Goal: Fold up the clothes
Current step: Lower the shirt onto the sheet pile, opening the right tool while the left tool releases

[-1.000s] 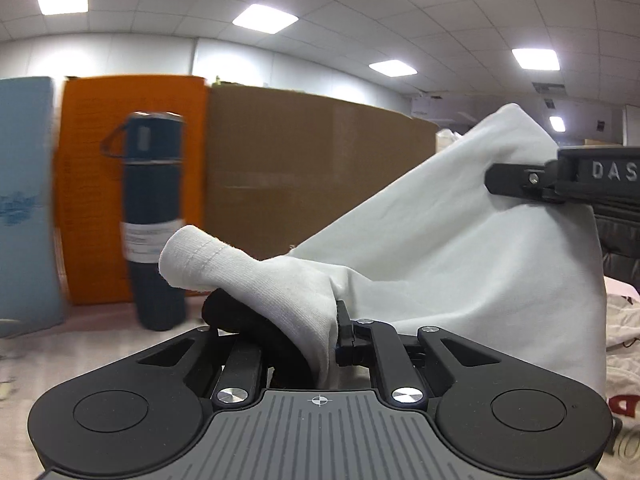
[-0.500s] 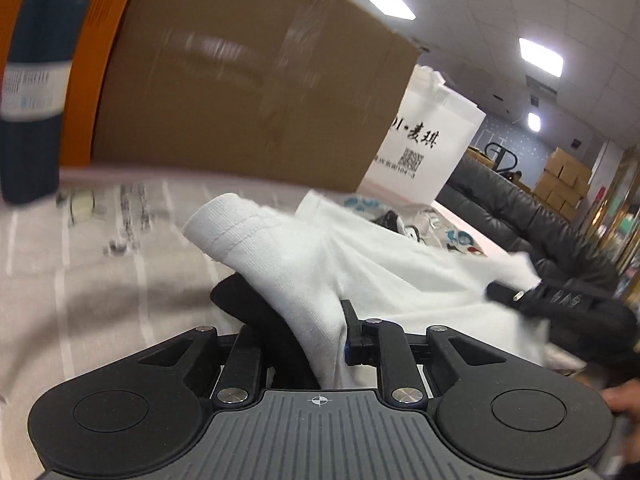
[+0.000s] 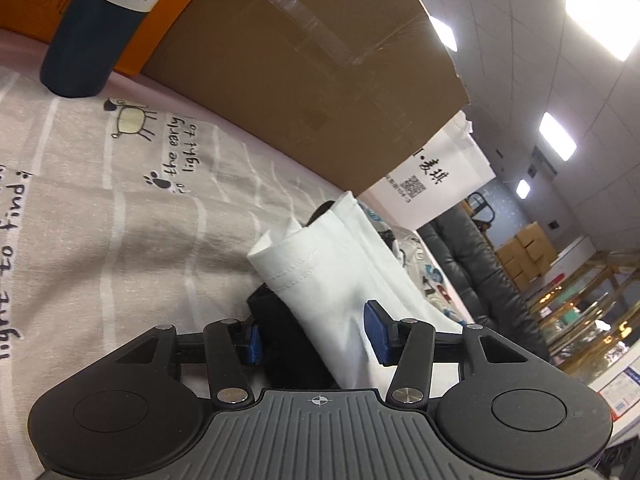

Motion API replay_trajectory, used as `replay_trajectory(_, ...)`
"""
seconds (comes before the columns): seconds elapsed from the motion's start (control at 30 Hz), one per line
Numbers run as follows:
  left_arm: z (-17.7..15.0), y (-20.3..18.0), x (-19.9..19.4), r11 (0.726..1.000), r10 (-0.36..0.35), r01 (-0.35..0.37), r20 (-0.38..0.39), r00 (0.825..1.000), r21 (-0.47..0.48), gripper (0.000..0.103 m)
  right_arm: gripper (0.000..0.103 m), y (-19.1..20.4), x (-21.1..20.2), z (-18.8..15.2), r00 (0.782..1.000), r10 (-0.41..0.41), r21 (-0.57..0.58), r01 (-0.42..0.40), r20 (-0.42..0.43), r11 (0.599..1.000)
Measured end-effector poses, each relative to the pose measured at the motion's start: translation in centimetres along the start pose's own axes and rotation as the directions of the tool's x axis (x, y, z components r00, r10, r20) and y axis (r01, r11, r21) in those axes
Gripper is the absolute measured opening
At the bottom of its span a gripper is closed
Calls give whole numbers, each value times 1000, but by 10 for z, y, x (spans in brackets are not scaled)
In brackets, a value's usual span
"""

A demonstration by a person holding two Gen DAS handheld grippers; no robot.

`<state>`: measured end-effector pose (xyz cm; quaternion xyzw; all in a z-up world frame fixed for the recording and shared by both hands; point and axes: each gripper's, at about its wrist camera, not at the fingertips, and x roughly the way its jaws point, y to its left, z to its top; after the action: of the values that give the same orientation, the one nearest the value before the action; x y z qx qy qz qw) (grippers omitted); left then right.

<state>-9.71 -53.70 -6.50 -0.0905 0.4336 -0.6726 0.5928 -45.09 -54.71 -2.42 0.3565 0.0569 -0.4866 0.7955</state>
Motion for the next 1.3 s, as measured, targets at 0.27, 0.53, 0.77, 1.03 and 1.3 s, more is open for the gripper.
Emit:
replay_trajectory(0.27,-3,-7,0,997,-8,8,-2,1000,72,17,27,18,4,-30,992,-9,-15,7,-122,1000)
replay_trajectory(0.53,1,-8,-8,999,-47,45,-72,996,-30,16,7,10,-25,-8,998,47,31,-45,-36,998)
replay_trajectory(0.77,-8,-16,-5,997,81,-80,-115,990,17,21,7,5,-22,-13,996,-17,10,18,-84,1000)
replay_trajectory(1.03,-20,-34,-12,943,261,-251,-16,965,220,66,9,10,-12,-30,988,-124,-102,114,-90,988)
replay_trajectory(1.3,-22,-42,-51,908,327,-337,83,941,249,85,67,27,-32,-32,972,-233,-153,234,27,960)
